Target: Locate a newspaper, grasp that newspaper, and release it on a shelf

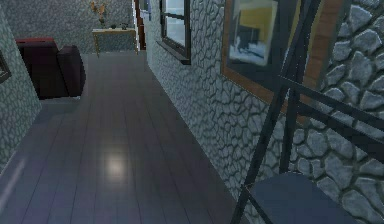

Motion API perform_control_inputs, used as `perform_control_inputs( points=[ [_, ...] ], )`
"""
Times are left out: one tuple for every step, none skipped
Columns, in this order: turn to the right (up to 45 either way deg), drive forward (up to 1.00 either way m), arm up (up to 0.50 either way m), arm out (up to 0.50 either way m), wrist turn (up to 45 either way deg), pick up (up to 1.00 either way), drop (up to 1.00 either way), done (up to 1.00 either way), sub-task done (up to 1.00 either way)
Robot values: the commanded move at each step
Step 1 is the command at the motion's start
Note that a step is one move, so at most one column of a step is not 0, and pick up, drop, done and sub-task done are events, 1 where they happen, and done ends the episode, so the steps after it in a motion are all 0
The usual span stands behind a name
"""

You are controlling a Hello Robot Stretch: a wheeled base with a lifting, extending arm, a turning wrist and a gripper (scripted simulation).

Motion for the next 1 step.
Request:
perform_control_inputs(
  points=[
    [0.0,0.00,0.00,-0.12,0.0,0.00,0.00,0.00,0.00]
  ],
)
